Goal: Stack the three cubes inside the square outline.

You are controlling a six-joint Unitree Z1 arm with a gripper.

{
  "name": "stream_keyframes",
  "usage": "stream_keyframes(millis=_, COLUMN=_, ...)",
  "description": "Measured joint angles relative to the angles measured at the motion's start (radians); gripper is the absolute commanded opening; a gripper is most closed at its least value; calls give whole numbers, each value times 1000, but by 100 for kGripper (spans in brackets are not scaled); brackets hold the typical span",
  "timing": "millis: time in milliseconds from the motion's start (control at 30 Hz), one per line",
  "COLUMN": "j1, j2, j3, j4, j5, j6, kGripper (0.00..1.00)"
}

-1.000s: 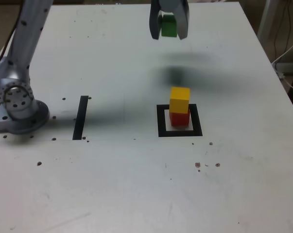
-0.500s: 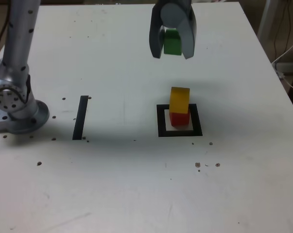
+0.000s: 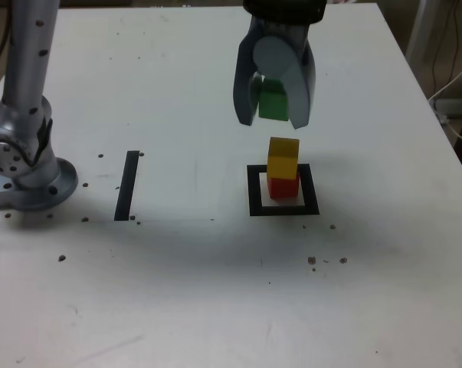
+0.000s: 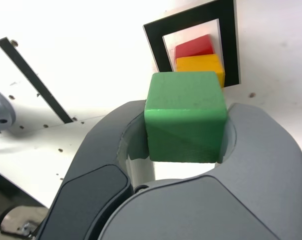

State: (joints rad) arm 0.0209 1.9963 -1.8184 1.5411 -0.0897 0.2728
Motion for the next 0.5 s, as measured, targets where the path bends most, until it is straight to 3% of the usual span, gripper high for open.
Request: stream_keyframes(millis=500, j1=-73, j2=0, j3=109, j4=-124, j5=-21, j6=-33, kGripper=28)
